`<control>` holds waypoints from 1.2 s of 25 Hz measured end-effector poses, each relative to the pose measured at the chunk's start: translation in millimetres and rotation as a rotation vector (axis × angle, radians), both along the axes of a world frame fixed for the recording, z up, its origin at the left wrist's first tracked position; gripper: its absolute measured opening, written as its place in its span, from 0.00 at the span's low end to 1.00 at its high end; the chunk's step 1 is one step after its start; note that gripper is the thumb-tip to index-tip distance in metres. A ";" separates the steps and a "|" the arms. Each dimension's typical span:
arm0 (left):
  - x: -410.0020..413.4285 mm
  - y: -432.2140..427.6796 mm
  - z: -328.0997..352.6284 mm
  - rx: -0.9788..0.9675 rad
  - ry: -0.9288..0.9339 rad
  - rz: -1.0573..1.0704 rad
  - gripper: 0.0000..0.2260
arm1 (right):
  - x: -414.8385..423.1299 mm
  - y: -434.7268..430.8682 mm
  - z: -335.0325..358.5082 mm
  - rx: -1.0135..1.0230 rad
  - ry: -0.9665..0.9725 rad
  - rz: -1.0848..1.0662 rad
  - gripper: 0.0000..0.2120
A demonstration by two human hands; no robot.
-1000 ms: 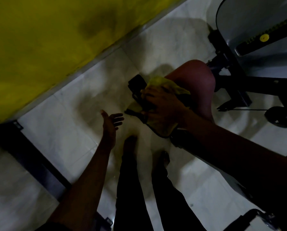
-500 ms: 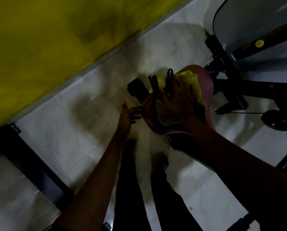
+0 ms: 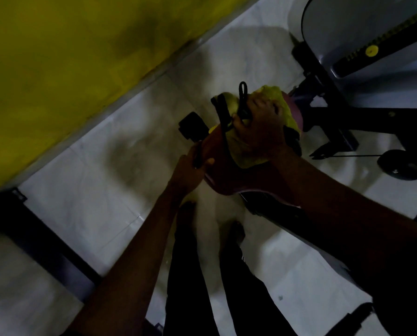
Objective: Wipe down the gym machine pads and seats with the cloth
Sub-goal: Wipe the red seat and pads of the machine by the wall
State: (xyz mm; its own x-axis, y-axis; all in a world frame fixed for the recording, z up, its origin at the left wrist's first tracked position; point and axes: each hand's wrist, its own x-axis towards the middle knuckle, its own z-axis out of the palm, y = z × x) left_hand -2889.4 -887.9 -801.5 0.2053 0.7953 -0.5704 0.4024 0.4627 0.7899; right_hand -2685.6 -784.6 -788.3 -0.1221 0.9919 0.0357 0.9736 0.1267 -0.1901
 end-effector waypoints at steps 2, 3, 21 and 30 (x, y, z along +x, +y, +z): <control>-1.9 1.0 -1.6 -0.033 0.013 -0.033 0.31 | -14.3 -5.4 -1.6 -0.027 -0.002 -0.028 0.23; -1.8 0.1 0.0 -0.057 0.015 -0.042 0.32 | -17.3 -10.0 -2.9 -0.035 -0.005 0.042 0.23; 27.4 30.4 10.5 0.100 0.183 -0.249 0.36 | 83.0 9.1 -3.3 -0.034 0.275 -0.326 0.27; 21.5 37.2 14.4 0.076 0.214 -0.305 0.35 | 65.1 -101.4 4.2 -0.040 0.152 -0.771 0.34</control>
State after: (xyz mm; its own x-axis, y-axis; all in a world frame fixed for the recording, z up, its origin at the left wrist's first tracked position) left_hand -2867.8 -850.8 -787.1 0.3217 0.7576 -0.5680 0.6725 0.2394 0.7003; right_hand -2620.5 -886.0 -784.1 0.6048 0.7954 -0.0403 0.7466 -0.5838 -0.3189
